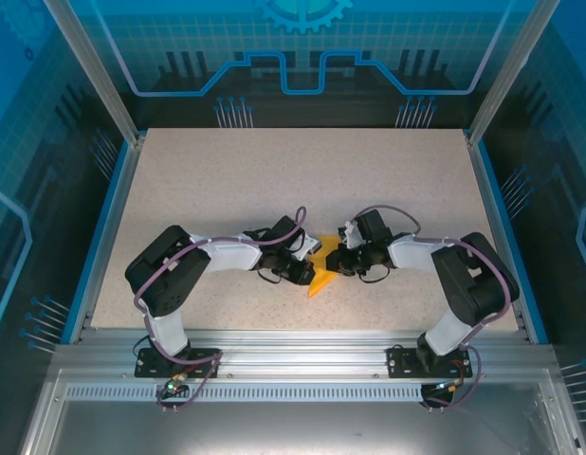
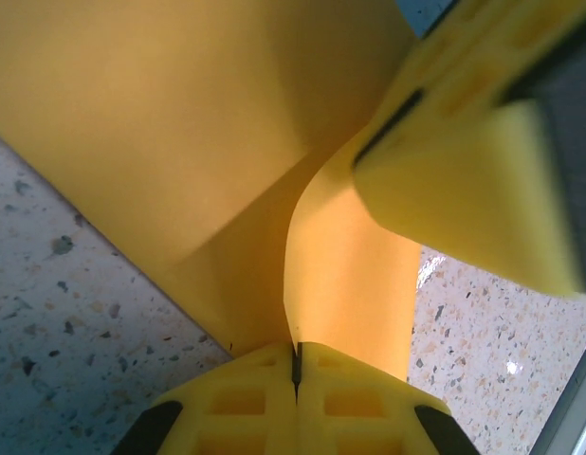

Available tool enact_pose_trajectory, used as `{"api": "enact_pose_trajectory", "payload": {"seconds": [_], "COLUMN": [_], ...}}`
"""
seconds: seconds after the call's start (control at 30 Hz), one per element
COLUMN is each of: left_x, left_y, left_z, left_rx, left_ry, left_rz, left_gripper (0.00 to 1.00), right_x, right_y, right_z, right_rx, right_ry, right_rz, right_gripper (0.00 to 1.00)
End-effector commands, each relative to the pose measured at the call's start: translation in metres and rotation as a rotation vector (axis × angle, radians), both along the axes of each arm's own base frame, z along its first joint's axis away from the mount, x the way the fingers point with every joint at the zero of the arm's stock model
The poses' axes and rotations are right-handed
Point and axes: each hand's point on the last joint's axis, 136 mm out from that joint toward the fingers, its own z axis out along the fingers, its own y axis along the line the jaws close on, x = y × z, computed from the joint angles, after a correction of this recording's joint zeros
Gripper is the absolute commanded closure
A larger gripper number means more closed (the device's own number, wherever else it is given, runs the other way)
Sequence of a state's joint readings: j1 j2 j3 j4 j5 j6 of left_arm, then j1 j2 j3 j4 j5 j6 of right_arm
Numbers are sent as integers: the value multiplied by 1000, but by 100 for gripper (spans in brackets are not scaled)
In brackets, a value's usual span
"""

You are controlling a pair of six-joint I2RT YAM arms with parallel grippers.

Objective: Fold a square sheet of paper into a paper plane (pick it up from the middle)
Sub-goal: Third fold the triangle at the center of the table.

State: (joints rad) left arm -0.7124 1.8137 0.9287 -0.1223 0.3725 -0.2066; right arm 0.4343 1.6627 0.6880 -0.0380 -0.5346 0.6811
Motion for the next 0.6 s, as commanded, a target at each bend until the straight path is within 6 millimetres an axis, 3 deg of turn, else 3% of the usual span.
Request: {"api": "enact_pose_trajectory", "payload": {"seconds": [0.0, 0.1, 0.23, 0.37, 0.57], "left_x": [-1, -1, 4, 15, 12], "left_y": [9, 9, 11, 20, 20], "left_z": [-9, -7, 4, 31, 69], "left_rx": [45, 44, 43, 45, -45], "left_ry": [23, 24, 7, -57, -59], "left_rz": [3, 10, 43, 130, 204], "left_gripper": [100, 100, 90, 66, 61], "right_x": [-3, -8, -13, -13, -14], "right_y": [-4, -8, -12, -14, -15], "right_z": [-20, -31, -37, -39, -41], "right_rx": [-70, -106, -155, -174, -191], "right_ry": [58, 85, 99, 100, 100], "right_rz": [-6, 0, 6, 6, 6], "right_gripper": [89, 90, 90, 91, 91]}}
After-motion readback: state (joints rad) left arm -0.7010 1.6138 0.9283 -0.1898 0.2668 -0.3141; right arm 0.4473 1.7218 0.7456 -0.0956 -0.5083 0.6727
